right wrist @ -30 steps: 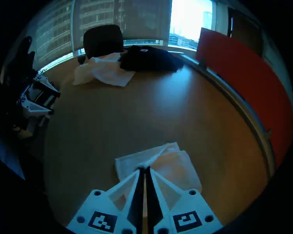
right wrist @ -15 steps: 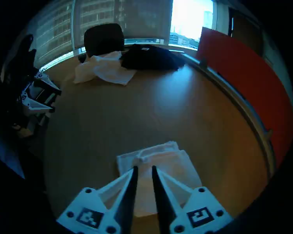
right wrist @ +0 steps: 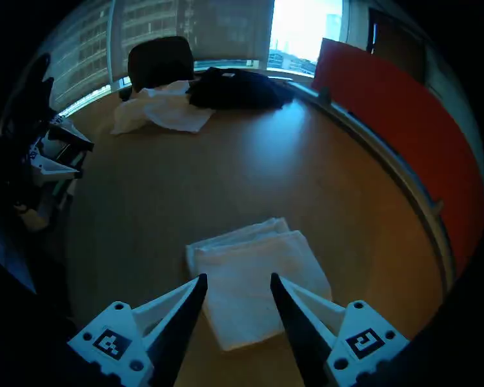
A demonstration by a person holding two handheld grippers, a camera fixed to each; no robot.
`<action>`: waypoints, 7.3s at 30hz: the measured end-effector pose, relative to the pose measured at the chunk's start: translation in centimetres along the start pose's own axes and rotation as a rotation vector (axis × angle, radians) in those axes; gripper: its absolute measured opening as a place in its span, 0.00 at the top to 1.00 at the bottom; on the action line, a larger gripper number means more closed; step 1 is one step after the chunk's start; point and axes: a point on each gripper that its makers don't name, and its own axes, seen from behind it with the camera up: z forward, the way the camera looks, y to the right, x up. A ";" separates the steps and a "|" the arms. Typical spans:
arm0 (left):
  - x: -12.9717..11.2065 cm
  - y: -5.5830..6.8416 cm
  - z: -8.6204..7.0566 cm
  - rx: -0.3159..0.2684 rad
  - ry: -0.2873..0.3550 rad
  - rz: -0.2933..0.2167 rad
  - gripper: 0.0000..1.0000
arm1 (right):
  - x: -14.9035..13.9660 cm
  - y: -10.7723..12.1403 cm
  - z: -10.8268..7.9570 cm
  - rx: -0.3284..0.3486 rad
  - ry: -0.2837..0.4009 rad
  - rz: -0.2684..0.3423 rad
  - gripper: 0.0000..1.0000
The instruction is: Fold towel
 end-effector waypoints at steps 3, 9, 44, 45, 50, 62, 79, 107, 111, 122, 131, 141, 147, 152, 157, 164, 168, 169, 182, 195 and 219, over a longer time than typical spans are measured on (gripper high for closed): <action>0.0 0.0 0.1 0.000 0.000 0.000 0.08 | -0.7 0.0 -0.1 -0.007 -0.008 0.012 0.25; 0.1 0.2 0.2 -0.003 0.000 0.003 0.08 | -2.5 -0.3 -0.3 -0.015 -0.029 0.039 0.25; 0.0 0.5 0.3 -0.007 -0.005 0.013 0.08 | -10.1 -2.4 -0.5 -0.030 -0.141 0.158 0.48; -0.1 0.5 0.3 -0.007 -0.005 0.013 0.08 | -10.2 -2.5 -0.5 -0.030 -0.143 0.163 0.52; -0.2 0.5 0.2 -0.008 -0.006 0.012 0.08 | -10.4 -2.6 -0.3 -0.034 -0.143 0.180 0.64; -0.4 0.6 0.1 -0.008 -0.010 0.014 0.08 | -10.6 -2.4 -0.1 -0.053 -0.140 0.212 0.91; -0.1 0.9 0.2 -0.017 0.002 0.019 0.08 | -8.3 -0.5 -1.1 -0.091 -0.088 0.194 0.98; 2.7 1.1 -0.2 -0.041 0.069 0.051 0.08 | 5.5 8.4 -8.4 -0.231 0.092 -0.008 0.98; 2.9 1.1 -0.3 -0.044 0.075 0.057 0.08 | 5.6 9.3 -9.6 -0.253 0.097 -0.005 0.98; 3.5 2.0 0.0 -0.067 0.081 0.074 0.08 | 4.2 12.3 -13.0 -0.314 0.093 0.026 0.98; 3.8 2.8 0.5 -0.082 0.076 0.088 0.08 | 2.4 14.7 -15.2 -0.337 0.092 0.088 0.98; 4.3 3.7 1.0 -0.090 0.070 0.100 0.08 | -0.8 17.9 -18.0 -0.375 0.062 0.129 0.98; 4.6 4.1 1.4 -0.090 0.064 0.108 0.08 | -3.4 19.9 -19.6 -0.402 0.027 0.143 0.98; 4.9 4.6 1.7 -0.091 0.062 0.112 0.08 | -5.5 21.7 -21.2 -0.426 -0.001 0.157 0.98; 5.2 4.9 1.9 -0.090 0.059 0.116 0.08 | -7.2 23.4 -22.8 -0.446 -0.017 0.177 0.98; 5.5 5.3 2.1 -0.088 0.055 0.124 0.08 | -9.8 25.5 -24.8 -0.475 -0.039 0.209 0.98; 5.8 5.6 2.2 -0.089 0.052 0.127 0.08 | -11.2 26.6 -25.7 -0.491 -0.052 0.223 0.98; 5.8 5.7 2.2 -0.089 0.052 0.128 0.08 | -11.5 26.8 -25.9 -0.494 -0.055 0.226 0.98; 6.4 6.4 2.4 -0.090 0.046 0.144 0.08 | -15.3 29.3 -28.2 -0.523 -0.110 0.252 0.98; 6.9 7.7 2.8 -0.107 0.045 0.167 0.08 | -18.6 29.1 -30.3 -0.545 -0.146 0.280 0.98; 6.4 8.1 2.2 -0.111 0.039 0.196 0.08 | -32.1 21.9 -32.4 -0.547 -0.270 0.486 0.98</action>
